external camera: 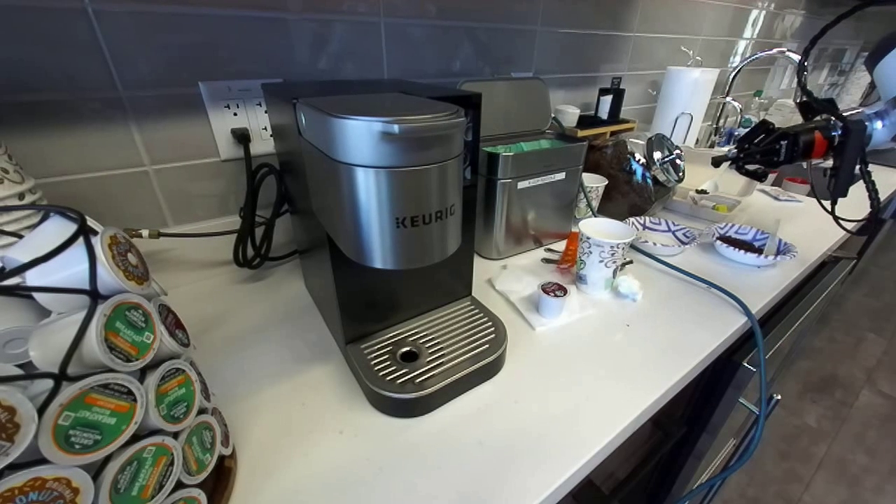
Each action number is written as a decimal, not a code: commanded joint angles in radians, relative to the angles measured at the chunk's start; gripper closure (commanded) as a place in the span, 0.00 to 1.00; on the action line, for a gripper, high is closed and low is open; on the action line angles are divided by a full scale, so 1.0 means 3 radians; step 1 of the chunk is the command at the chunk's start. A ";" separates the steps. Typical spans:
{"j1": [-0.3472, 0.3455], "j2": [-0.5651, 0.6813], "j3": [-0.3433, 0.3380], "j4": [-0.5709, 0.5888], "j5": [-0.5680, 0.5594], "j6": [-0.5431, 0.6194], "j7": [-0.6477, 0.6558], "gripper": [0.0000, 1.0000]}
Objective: Put a half a spoon of the small brown objects into the empty paper plate
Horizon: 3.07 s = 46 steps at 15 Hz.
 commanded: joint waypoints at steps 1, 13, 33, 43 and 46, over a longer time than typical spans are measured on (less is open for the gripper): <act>0.0205 -0.0042 -0.0108 -0.0091 0.0251 0.0310 -0.0043 0.99; 0.0488 -0.0100 -0.0108 -0.0305 0.0383 0.1243 -0.0707 0.99; 0.1087 -0.1090 -0.0086 -0.1320 0.1474 0.2177 -0.3249 0.99; 0.1097 -0.1077 -0.0119 -0.1376 0.1416 0.2173 -0.2969 0.99; 0.0990 -0.0933 -0.0203 -0.1274 0.1311 0.2095 -0.2443 0.99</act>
